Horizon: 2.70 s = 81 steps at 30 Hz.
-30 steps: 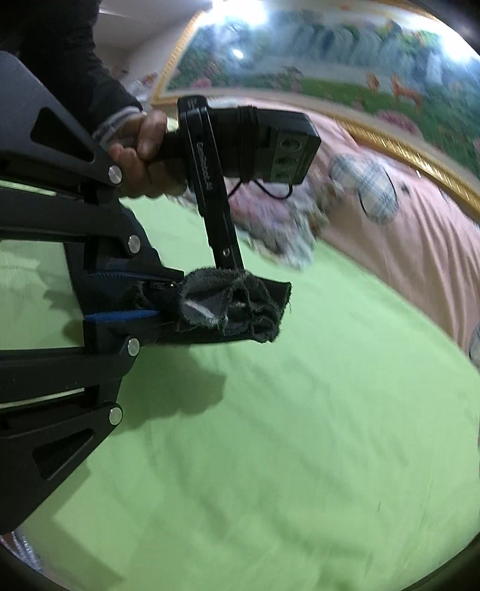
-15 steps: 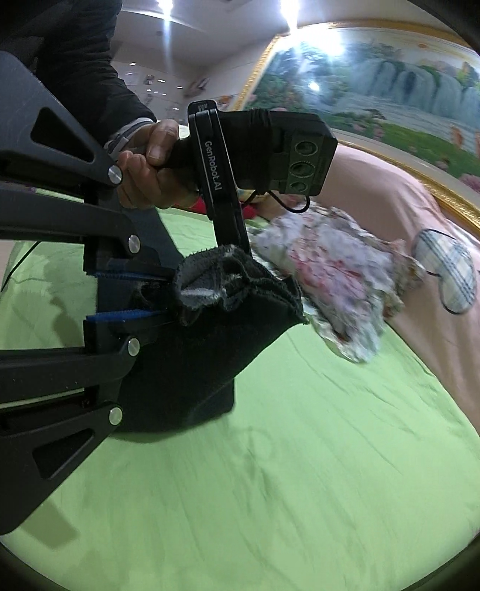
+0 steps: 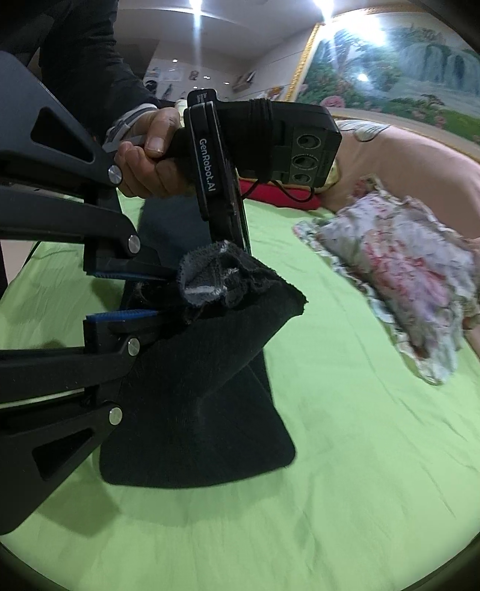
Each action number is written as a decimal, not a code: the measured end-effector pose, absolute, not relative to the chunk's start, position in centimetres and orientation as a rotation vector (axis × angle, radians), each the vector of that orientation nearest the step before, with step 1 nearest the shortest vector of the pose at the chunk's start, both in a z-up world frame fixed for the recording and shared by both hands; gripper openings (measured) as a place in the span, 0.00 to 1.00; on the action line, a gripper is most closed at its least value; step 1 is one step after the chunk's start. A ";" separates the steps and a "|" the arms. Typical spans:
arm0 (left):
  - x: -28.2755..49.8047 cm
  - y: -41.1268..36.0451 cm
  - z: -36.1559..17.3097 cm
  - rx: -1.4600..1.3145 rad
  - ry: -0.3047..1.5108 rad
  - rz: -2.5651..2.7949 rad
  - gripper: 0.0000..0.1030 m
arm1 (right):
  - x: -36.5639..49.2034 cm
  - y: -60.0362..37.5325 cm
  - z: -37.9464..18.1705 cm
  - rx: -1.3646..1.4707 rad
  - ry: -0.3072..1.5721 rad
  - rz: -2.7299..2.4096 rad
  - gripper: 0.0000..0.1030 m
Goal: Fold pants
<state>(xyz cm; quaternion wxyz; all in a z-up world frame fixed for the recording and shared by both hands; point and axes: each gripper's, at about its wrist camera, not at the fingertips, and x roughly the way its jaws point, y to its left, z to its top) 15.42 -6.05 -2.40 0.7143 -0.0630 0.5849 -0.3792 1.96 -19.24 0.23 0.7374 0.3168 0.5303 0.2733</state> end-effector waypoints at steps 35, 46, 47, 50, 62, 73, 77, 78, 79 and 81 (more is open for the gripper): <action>5.4 11.7 -3.8 -0.697 1.149 -0.301 0.52 | 5.7 -12.0 0.5 0.557 1.265 0.730 0.49; -0.5 19.1 -4.3 -0.878 1.059 -0.077 0.62 | 6.9 -6.9 1.5 0.416 1.291 0.819 0.66; -0.9 19.5 -4.3 -0.882 1.056 -0.060 0.62 | 7.0 -6.5 1.6 0.409 1.296 0.828 0.66; -2.2 20.9 -4.7 -0.906 1.046 -0.013 0.64 | 7.4 -4.7 1.6 0.379 1.311 0.857 0.66; -4.4 26.3 -5.2 -1.044 0.956 0.129 0.69 | 9.7 2.4 1.9 0.263 1.354 0.968 0.66; -4.3 29.3 -6.2 -1.114 0.922 0.205 0.70 | 11.3 8.0 1.9 0.164 1.378 1.059 0.66; -4.3 30.2 -6.6 -1.128 0.920 0.234 0.70 | 12.0 9.8 1.7 0.123 1.381 1.081 0.66; -4.2 30.4 -6.7 -1.131 0.918 0.243 0.70 | 12.2 10.2 1.6 0.111 1.381 1.085 0.66; -4.1 30.7 -6.7 -1.133 0.915 0.252 0.70 | 12.5 10.9 1.5 0.093 1.381 1.092 0.66; -4.0 31.1 -6.8 -1.137 0.914 0.267 0.71 | 13.0 12.0 1.3 0.067 1.381 1.105 0.66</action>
